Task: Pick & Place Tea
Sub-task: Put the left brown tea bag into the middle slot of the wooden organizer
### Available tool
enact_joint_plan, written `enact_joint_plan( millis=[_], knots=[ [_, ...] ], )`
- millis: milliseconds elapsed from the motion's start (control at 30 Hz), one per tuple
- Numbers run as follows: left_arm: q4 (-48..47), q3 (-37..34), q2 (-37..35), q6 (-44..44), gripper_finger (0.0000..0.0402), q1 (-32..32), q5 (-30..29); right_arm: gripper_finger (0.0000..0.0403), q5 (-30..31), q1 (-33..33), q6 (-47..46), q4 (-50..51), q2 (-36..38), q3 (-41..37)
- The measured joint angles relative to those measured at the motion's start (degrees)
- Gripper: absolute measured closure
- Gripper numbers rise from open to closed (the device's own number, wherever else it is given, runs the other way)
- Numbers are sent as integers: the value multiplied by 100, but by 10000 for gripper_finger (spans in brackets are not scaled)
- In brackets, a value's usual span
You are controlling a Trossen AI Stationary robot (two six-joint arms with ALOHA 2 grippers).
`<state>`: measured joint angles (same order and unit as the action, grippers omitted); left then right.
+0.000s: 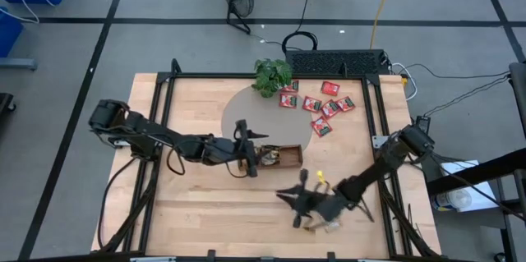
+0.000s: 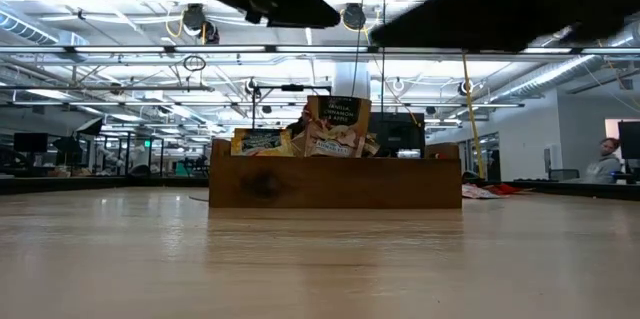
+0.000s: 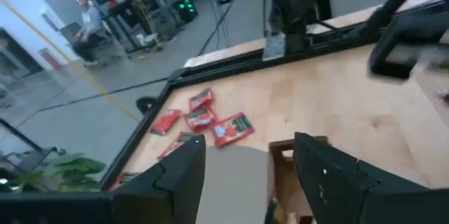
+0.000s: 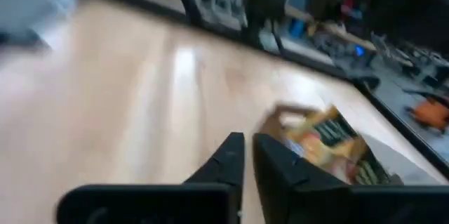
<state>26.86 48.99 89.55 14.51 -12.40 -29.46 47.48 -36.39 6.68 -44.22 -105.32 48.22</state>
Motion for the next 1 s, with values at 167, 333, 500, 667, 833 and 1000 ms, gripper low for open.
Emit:
enact_joint_plan(
  millis=[167,333,500,667,833,1000],
  knots=[
    [-14,-2,-283,55,185,-48,-794,401,-208,925,17,1903,0,460],
    [-243,2,-615,49,185,-154,-1157,402,-1159,1625,-247,2529,0,597],
    [-569,7,-721,-19,185,-239,-1166,403,-1245,1922,-161,2600,0,599],
    [-817,-2,-727,-28,185,-280,-1164,403,-1625,2091,-254,2681,-83,606],
    [-943,-2,-722,-267,185,-280,-1164,403,-1554,2106,-241,2644,-358,627],
    [-960,-2,-722,-244,185,-280,-1162,403,-1281,1994,-227,2518,-364,616]
  ],
)
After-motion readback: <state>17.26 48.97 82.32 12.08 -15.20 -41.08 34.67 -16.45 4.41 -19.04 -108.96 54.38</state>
